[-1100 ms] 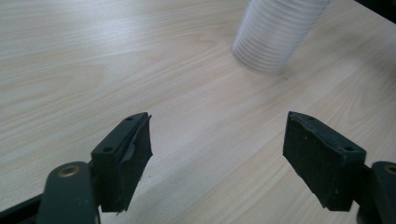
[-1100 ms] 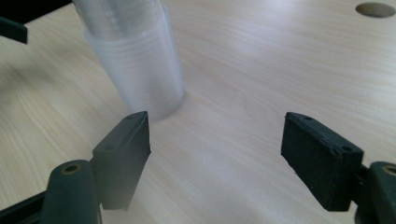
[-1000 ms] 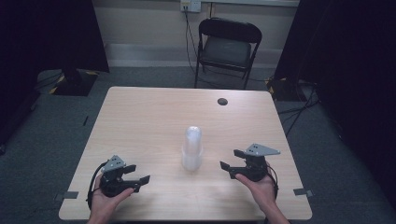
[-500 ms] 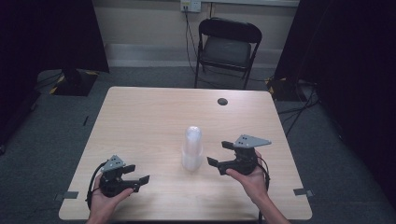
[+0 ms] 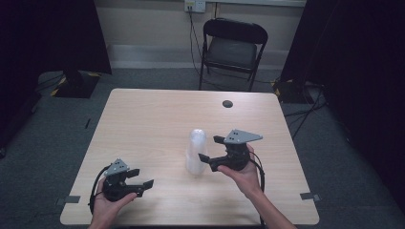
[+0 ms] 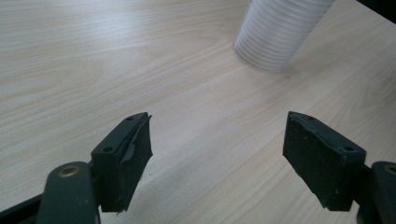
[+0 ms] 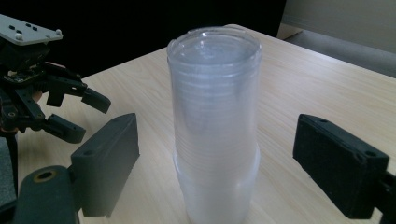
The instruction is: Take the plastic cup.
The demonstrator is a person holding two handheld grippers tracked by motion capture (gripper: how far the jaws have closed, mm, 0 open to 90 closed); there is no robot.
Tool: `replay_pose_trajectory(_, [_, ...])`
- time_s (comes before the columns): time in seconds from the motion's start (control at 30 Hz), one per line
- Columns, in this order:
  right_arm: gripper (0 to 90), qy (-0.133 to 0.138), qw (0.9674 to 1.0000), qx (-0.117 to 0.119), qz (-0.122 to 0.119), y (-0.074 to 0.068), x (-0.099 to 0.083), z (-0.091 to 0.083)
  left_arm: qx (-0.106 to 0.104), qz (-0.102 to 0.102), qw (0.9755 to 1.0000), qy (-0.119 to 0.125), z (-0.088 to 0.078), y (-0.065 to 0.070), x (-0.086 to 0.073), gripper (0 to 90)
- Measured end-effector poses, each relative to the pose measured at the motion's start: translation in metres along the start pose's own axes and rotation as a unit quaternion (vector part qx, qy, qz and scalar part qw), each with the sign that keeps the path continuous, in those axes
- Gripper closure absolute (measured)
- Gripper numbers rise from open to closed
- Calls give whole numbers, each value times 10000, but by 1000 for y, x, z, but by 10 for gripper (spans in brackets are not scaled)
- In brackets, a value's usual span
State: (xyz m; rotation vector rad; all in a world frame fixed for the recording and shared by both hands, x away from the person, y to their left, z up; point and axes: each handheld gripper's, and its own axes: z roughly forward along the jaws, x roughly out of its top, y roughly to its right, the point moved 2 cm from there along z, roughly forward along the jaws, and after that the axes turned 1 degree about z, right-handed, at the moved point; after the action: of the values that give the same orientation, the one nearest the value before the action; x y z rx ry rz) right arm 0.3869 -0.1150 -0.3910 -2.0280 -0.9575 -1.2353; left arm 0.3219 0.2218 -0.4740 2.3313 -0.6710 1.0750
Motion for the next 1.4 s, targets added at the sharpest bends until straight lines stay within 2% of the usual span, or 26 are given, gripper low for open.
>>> replay_pose_trajectory(0.23, [142,-57,10000,19,-19,1,4,21,22,-28,10000,-38,0,-1,0,238])
replay_pose_trajectory(0.33, [142,-123,9999,58,-30,2,2,30,8,47,10000,-68,0,0,-1,246])
replay_pose_trajectory(0.53, [166,-180,9998,110,-20,4,-5,46,28,5,10000,-48,0,0,-1,242])
replay_pose_trajectory(0.6, [189,-133,9998,165,-64,2,-6,48,27,16,10000,-36,-1,0,-1,241])
replay_pose_trajectory(0.8, [238,-141,9998,115,-129,1,-7,53,79,2,10000,-50,-1,0,-1,240])
replay_pose_trajectory(1.07, [297,-196,9996,50,-209,0,-11,57,14,20,10000,-49,-1,1,-1,239])
replay_pose_trajectory(1.4, [307,-176,9995,-15,-259,0,-10,58,-7,13,10000,-70,0,0,-1,236])
